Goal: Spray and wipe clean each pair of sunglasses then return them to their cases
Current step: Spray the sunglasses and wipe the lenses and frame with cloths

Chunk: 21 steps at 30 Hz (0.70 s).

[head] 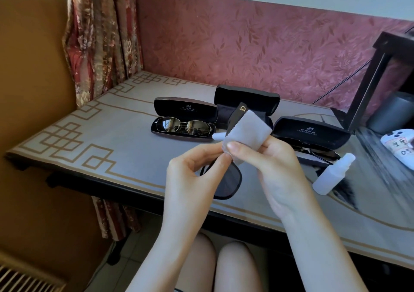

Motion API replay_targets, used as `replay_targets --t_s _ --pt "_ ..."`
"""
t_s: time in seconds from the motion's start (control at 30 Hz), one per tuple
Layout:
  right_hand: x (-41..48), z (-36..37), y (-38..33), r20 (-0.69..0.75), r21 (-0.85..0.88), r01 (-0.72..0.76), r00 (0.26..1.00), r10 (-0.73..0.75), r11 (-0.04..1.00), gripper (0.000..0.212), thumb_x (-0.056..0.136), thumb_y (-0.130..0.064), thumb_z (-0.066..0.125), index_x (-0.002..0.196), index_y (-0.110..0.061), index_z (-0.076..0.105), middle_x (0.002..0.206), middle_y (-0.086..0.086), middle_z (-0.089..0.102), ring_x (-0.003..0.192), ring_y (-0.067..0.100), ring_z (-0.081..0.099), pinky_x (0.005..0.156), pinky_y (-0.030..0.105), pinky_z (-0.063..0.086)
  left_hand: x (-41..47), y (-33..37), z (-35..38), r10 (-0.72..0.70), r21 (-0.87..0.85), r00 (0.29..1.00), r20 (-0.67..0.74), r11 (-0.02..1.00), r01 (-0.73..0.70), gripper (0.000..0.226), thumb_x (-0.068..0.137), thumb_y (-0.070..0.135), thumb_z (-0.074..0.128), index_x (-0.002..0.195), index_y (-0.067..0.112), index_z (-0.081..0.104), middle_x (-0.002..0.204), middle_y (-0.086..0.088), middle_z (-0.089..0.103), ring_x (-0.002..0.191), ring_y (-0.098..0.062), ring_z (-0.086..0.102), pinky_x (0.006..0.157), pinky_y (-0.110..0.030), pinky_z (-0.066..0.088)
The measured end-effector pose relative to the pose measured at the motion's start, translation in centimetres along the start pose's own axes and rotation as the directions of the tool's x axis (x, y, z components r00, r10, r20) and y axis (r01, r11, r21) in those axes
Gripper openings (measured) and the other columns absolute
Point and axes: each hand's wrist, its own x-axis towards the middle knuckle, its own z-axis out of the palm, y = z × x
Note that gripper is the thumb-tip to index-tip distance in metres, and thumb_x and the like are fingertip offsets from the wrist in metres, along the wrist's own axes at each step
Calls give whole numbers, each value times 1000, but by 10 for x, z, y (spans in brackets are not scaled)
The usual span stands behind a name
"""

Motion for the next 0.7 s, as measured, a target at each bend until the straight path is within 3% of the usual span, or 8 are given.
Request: replay_targets --t_s 0.1,0.23,0.37,0.47,0.6,0.7 --pt "1 4 4 -104 -12 23 994 -24 1000 20 76 -12 74 91 1 74 86 7 76 77 5 69 66 9 49 0 -2 3 19 24 1000 -7 1000 -18 20 84 7 69 81 26 74 79 12 75 84 -3 70 78 -16 51" --pt "4 5 6 -176 27 14 984 -9 1000 16 82 -21 69 87 -7 75 79 -5 76 78 0 69 69 9 49 0 -1 5 5 -43 999 -41 999 -7 24 81 6 72 82 30 74 82 12 76 85 -2 71 79 -14 51" --pt "3 -2 6 -91 39 9 996 -5 999 16 83 -24 65 75 -13 74 83 -3 76 87 6 69 83 20 50 -1 2 5 -4 -74 1000 -22 997 3 29 82 8 70 78 36 77 82 8 77 89 -8 72 86 -23 53" --pt "1 -5 5 -16 6 -8 1000 8 1000 9 74 -20 73 80 -13 75 88 2 77 91 11 70 86 23 49 -2 3 5 -19 -84 999 -28 996 16 16 81 16 71 80 32 76 82 10 76 88 -5 71 84 -21 53" --pt "0 -1 4 -89 24 -3 996 5 1000 13 73 -10 74 85 -9 75 80 -3 76 80 4 70 72 11 50 -2 1 5 3 -39 1000 -9 999 -3 17 84 11 69 82 27 75 81 11 76 86 -4 71 79 -16 51" --pt "2 7 6 -221 69 10 975 6 998 22 77 -18 74 91 -1 75 81 1 76 74 0 69 63 6 48 -2 0 8 -8 -33 1000 -16 999 8 27 82 7 71 76 33 75 80 11 76 84 -4 71 81 -19 53"
